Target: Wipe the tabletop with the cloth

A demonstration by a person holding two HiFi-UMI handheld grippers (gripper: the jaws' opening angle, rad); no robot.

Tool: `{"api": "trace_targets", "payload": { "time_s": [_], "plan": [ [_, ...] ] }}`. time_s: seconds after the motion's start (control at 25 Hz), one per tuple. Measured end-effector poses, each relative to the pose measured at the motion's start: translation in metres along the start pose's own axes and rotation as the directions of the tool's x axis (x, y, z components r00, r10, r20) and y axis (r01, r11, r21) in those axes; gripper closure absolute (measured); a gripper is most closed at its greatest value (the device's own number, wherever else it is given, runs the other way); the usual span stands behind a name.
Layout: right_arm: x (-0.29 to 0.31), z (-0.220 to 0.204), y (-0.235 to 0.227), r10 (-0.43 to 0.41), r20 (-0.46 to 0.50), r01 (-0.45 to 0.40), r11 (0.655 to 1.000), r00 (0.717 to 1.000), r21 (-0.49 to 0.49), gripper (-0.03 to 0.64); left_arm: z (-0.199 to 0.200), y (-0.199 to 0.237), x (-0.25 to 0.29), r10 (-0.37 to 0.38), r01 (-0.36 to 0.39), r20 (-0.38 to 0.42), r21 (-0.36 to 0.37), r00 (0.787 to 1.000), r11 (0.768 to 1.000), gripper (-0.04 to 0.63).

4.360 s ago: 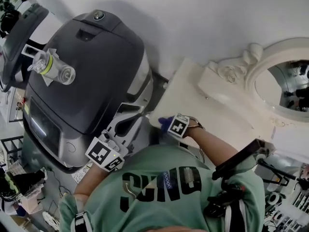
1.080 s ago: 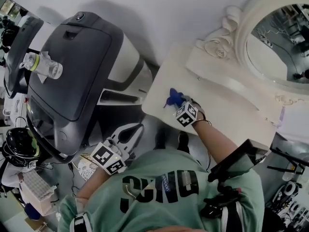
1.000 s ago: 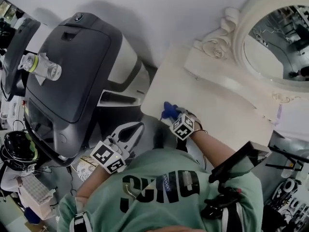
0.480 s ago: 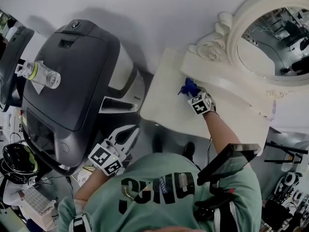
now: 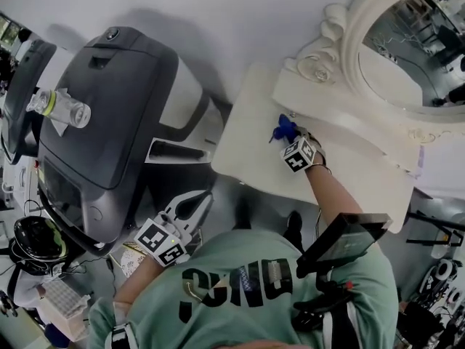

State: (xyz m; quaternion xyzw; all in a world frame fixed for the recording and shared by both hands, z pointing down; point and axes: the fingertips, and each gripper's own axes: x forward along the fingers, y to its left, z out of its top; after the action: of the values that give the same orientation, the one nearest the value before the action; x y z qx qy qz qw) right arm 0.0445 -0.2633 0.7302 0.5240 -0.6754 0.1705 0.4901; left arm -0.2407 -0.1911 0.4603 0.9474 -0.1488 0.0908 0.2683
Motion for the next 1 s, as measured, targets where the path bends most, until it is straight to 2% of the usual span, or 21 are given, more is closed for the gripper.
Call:
{"api": "trace_targets", "payload": {
  "time_s": [0.04, 0.12, 0.24, 0.32, 0.4, 0.44, 0.52, 0.56, 0.6, 0.68, 0.76, 0.84, 0.92, 1.0],
  "plan": [
    [-0.013, -0.003, 0.035, 0.085, 0.005, -0.085, 0.996, 0.996, -0.034, 0.532, 0.0, -0.003, 0.001, 0.003, -0.003, 0.006, -0.002, 1.0, 1.0, 0.598],
    [-0.047, -0.016, 0.113, 0.25, 0.003, -0.248, 0.963, 0.968, -0.11, 0.532, 0.001, -0.008, 0.005, 0.007, -0.007, 0.016, -0.005, 1.0, 1.0, 0.598],
    [-0.087, -0.034, 0.197, 0.391, -0.003, -0.382, 0.9, 0.921, -0.211, 0.532, 0.002, -0.015, 0.013, 0.016, -0.016, 0.023, 0.001, 1.0, 1.0, 0.598],
    [-0.097, -0.039, 0.218, 0.46, 0.002, -0.45, 0.868, 0.888, -0.21, 0.531, 0.001, -0.021, 0.018, 0.029, -0.029, 0.025, 0.004, 0.999, 1.0, 0.598],
    [-0.093, -0.033, 0.203, 0.499, 0.072, -0.487, 0.863, 0.864, -0.134, 0.529, 0.002, -0.03, 0.024, 0.04, -0.04, 0.032, 0.01, 0.999, 0.999, 0.598],
    [-0.087, -0.027, 0.175, 0.475, 0.126, -0.47, 0.88, 0.871, -0.07, 0.529, 0.004, -0.035, 0.027, 0.044, -0.045, 0.037, 0.014, 0.998, 0.999, 0.598],
    [-0.065, -0.019, 0.091, 0.343, 0.19, -0.359, 0.931, 0.92, 0.059, 0.529, 0.006, -0.044, 0.032, 0.059, -0.06, 0.048, 0.022, 0.997, 0.998, 0.598],
    [-0.052, -0.02, 0.047, 0.263, 0.178, -0.283, 0.955, 0.948, 0.094, 0.529, 0.007, -0.049, 0.033, 0.07, -0.071, 0.051, 0.024, 0.996, 0.997, 0.598],
    [-0.039, -0.024, 0.009, 0.19, 0.143, -0.204, 0.975, 0.971, 0.092, 0.529, 0.007, -0.053, 0.034, 0.083, -0.084, 0.054, 0.025, 0.995, 0.996, 0.598],
    [-0.015, -0.039, -0.042, 0.079, 0.065, -0.08, 0.997, 0.995, 0.015, 0.528, 0.005, -0.06, 0.033, 0.11, -0.112, 0.057, 0.023, 0.992, 0.993, 0.598],
    [-0.001, -0.043, -0.062, 0.021, 0.058, -0.018, 0.999, 0.998, -0.049, 0.532, 0.003, -0.064, 0.034, 0.134, -0.135, 0.059, 0.02, 0.989, 0.991, 0.598],
    [0.003, -0.036, -0.063, -0.003, 0.087, 0.007, 0.999, 0.996, -0.052, 0.532, 0.002, -0.067, 0.035, 0.152, -0.154, 0.061, 0.021, 0.987, 0.988, 0.598],
    [0.004, -0.029, -0.056, 0.014, 0.098, -0.01, 0.999, 0.995, -0.037, 0.532, 0.0, -0.069, 0.038, 0.165, -0.167, 0.06, 0.024, 0.984, 0.986, 0.598],
    [-0.008, -0.029, -0.025, 0.092, 0.098, -0.083, 0.992, 0.991, -0.092, 0.532, -0.003, -0.073, 0.044, 0.165, -0.167, 0.062, 0.027, 0.984, 0.986, 0.598]
  ]
}}
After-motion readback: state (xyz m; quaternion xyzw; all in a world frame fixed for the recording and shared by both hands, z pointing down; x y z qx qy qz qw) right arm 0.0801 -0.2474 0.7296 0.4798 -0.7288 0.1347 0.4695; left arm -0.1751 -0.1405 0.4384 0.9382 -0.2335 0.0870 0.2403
